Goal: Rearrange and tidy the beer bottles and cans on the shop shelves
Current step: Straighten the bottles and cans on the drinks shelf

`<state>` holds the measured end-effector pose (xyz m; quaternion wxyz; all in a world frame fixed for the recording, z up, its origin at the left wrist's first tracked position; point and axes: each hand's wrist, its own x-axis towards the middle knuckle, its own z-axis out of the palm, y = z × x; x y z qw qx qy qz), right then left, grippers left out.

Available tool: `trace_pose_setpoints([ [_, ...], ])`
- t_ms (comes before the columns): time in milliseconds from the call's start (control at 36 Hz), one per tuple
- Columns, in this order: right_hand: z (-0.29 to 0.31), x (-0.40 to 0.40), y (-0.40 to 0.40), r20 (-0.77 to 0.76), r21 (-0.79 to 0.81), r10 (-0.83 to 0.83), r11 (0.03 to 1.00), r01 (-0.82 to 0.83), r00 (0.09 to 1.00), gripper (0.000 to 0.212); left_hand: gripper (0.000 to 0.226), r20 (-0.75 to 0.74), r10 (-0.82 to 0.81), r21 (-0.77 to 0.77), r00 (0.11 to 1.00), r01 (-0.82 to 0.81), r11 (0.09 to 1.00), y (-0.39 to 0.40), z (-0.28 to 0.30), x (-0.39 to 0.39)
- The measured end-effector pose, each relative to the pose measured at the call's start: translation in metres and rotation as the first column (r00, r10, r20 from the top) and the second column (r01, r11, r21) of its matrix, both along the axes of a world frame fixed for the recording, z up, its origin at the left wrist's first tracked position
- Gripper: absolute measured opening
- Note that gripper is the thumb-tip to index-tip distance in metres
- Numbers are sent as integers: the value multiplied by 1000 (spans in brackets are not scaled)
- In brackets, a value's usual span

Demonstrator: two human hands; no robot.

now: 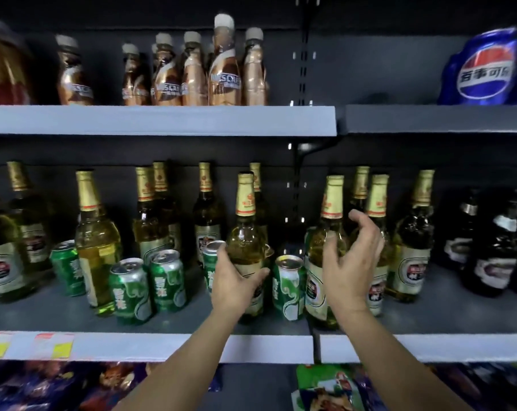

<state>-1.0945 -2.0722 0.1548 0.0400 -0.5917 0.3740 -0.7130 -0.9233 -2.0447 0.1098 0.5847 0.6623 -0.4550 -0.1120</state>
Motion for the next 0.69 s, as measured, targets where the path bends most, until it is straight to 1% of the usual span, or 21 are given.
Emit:
trace_pose_setpoints([
  [83,0,-12,-6,-127,110,43,994,-29,991,51,69,24,74,9,997,-74,997,0,2,-3],
  [139,3,-11,-8,-218,163,63,986,-28,974,60,66,23,98,8,995,-98,995,4,5,-2],
  [194,9,-7,-10,-272,202,82,979,-26,959,66,69,7,134,-1,991,-134,991,10,6,3],
  [278,21,2,-14,-238,279,106,960,-36,966,74,80,6,203,-1,979,-203,979,19,7,19],
  [333,27,7,-17,-201,332,89,943,-17,976,76,84,7,249,7,969,-249,969,26,8,30],
  [417,31,11,-22,-196,359,44,933,30,980,70,83,-1,298,20,955,-298,954,34,11,42],
  [500,32,11,-27,-211,331,13,942,59,977,56,82,-10,301,20,954,-300,954,38,14,47],
  [583,32,12,-28,-199,329,20,943,48,980,49,92,60,339,-2,939,-339,941,40,12,38],
  [611,31,12,-28,-195,333,21,942,46,981,50,96,103,388,-20,916,-388,921,40,11,32],
  [639,30,12,-28,-193,337,23,940,44,981,50,97,146,453,-71,879,-448,891,41,10,25],
  [667,29,12,-29,-193,341,26,939,42,981,51,94,185,517,-166,836,-492,854,42,9,18],
  [694,28,12,-29,-194,345,30,938,40,980,51,86,221,563,-290,797,-497,818,43,8,10],
])
